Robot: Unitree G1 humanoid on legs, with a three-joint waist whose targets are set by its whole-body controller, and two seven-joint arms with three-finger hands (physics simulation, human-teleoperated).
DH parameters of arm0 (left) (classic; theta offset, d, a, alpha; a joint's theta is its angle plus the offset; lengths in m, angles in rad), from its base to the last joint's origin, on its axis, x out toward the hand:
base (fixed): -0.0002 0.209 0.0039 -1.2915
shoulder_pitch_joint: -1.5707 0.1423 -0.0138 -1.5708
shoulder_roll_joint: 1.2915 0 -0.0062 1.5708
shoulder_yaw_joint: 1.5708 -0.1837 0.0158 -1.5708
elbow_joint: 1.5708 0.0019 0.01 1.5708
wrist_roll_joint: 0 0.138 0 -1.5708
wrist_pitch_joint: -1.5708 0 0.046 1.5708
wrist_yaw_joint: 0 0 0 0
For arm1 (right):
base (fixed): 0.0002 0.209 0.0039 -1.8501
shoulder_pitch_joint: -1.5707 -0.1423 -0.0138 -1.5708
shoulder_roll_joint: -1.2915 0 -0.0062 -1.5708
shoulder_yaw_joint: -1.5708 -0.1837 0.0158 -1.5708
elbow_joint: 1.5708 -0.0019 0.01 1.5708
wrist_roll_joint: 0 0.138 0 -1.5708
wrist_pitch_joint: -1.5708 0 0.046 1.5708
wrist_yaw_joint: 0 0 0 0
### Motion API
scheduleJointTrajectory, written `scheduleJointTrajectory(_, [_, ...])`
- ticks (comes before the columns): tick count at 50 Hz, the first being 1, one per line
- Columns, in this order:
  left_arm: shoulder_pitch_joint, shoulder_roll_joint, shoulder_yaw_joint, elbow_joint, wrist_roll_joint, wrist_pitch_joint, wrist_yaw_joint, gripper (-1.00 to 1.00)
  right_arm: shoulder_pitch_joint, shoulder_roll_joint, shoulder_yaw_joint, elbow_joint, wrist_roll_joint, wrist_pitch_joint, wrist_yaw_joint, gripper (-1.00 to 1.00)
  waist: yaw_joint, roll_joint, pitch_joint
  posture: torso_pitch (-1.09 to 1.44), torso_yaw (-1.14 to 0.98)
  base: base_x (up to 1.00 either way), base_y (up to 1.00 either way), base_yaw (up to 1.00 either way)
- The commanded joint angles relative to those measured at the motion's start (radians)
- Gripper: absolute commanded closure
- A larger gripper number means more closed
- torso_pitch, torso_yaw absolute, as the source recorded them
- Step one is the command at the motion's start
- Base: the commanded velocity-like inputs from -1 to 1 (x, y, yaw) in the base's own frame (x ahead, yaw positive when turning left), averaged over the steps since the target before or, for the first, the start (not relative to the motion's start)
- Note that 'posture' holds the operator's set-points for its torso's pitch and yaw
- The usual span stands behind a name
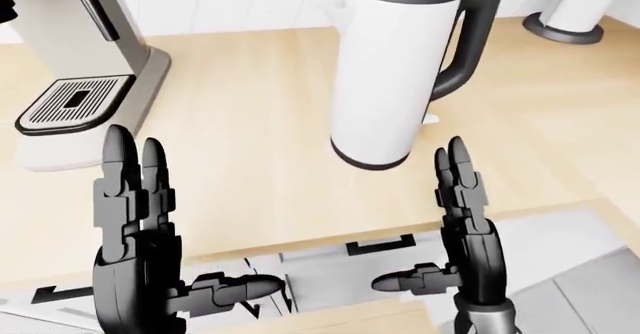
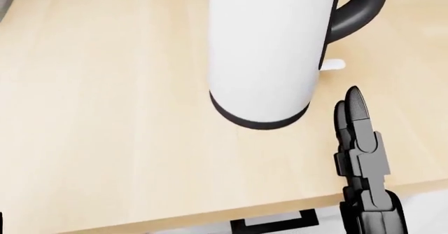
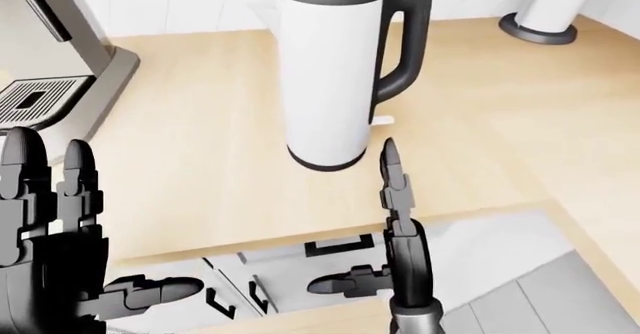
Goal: Press down the lever to turn on the electric kettle.
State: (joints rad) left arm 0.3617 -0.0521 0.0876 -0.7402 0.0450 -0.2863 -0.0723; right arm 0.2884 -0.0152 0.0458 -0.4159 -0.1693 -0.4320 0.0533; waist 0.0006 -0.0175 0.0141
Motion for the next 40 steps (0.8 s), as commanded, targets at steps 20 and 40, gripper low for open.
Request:
scheduleJointTrajectory(20, [-0.007, 0.001, 0.001, -0.036, 0.000, -0.028, 0.002, -1.00, -0.021, 0.026, -0.210, -0.315, 0.123, 0.166, 0.068, -1.00, 0.006, -0.002, -0.012, 0.00, 0.00, 0.00, 0.00, 0.00])
scheduleJointTrajectory(40, [-0.013, 0.003, -0.002, -0.036, 0.006, -0.017, 0.007, -1.00, -0.262, -0.139, -0.655, -0.499, 0.275, 0.568, 0.150, -1.00, 0.005, -0.014, 0.003, 0.00, 0.00, 0.00, 0.00, 0.00])
